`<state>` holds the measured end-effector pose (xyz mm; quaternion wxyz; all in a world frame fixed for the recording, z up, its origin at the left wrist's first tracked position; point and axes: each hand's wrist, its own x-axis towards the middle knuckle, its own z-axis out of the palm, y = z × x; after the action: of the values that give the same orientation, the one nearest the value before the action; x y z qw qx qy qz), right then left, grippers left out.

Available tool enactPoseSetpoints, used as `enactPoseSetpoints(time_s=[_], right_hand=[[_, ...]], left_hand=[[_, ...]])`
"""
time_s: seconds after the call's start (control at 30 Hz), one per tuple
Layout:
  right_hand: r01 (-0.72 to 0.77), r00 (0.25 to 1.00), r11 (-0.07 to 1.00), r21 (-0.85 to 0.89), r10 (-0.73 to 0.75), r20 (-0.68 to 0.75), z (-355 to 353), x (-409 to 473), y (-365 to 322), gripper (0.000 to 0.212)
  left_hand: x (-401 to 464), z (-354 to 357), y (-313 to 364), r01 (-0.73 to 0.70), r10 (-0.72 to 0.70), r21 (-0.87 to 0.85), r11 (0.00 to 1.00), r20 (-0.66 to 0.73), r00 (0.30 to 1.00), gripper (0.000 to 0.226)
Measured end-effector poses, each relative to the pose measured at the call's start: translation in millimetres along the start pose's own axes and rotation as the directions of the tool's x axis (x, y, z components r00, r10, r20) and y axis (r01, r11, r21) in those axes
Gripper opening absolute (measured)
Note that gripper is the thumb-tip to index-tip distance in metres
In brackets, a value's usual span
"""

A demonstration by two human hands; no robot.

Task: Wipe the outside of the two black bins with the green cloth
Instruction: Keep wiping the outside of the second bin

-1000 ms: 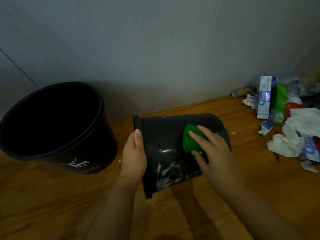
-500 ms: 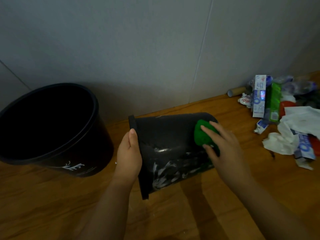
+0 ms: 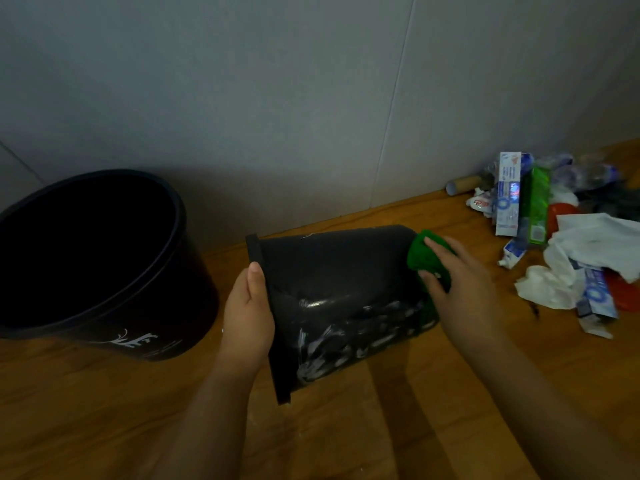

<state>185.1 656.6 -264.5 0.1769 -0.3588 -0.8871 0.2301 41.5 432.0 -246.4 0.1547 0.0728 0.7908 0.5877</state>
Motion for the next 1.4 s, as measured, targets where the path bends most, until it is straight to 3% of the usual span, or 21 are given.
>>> enactPoseSetpoints(time_s=[0.07, 0.23, 0.4, 0.47, 0.7, 0.83, 0.97, 1.27, 1.4], right_hand=[[-0.009, 1.000, 1.000, -0.025, 0.009, -0.022, 2, -7, -3, 0.054], [0.184, 0.980, 0.983, -0.004, -0.183, 0.081, 6, -14, -12, 0.054], [0.000, 1.000, 0.999, 0.032, 0.001, -0.016, -2, 6, 12, 0.054], [-0.001, 1.000, 1.000, -0.008, 0.000, -0.030, 0, -3, 12, 0.054], [0.216, 0.976, 0.976, 0.024, -0.217, 0.020, 13, -40, -4, 0.057], [0.048, 0.998, 0.997, 0.060, -0.045, -0.042, 7, -21, 8, 0.055], [0.052, 0.998, 0.998, 0.036, -0.051, -0.043, 7, -15, 10, 0.054], [0.041, 0.999, 0.994, 0.100, -0.038, -0.031, 9, -9, 10, 0.052], [0.089, 0.996, 0.988, 0.127, -0.092, 0.019, 6, -11, 13, 0.054]], left_hand=[[-1, 1, 1, 0.002, -0.002, 0.001, 1.000, 0.004, 1.000, 0.046], [1, -1, 1, -0.019, 0.019, 0.014, 1.000, 0.010, 1.000, 0.045], [2, 1, 1, -0.025, 0.025, 0.024, 0.999, -0.009, 1.000, 0.045], [3, 2, 4, -0.024, 0.025, 0.031, 0.999, -0.028, 0.999, 0.045], [12, 0, 7, -0.027, 0.029, 0.051, 0.998, -0.036, 0.999, 0.046], [15, 0, 8, -0.006, 0.007, 0.029, 1.000, -0.040, 0.999, 0.047], [10, 2, 8, 0.070, -0.075, -0.091, 0.993, -0.056, 0.996, 0.049], [-32, 7, -17, -0.161, 0.174, 0.100, 0.982, -0.145, 0.974, 0.046], [-27, 3, -6, -0.129, 0.137, 0.055, 0.990, -0.175, 0.975, 0.048]])
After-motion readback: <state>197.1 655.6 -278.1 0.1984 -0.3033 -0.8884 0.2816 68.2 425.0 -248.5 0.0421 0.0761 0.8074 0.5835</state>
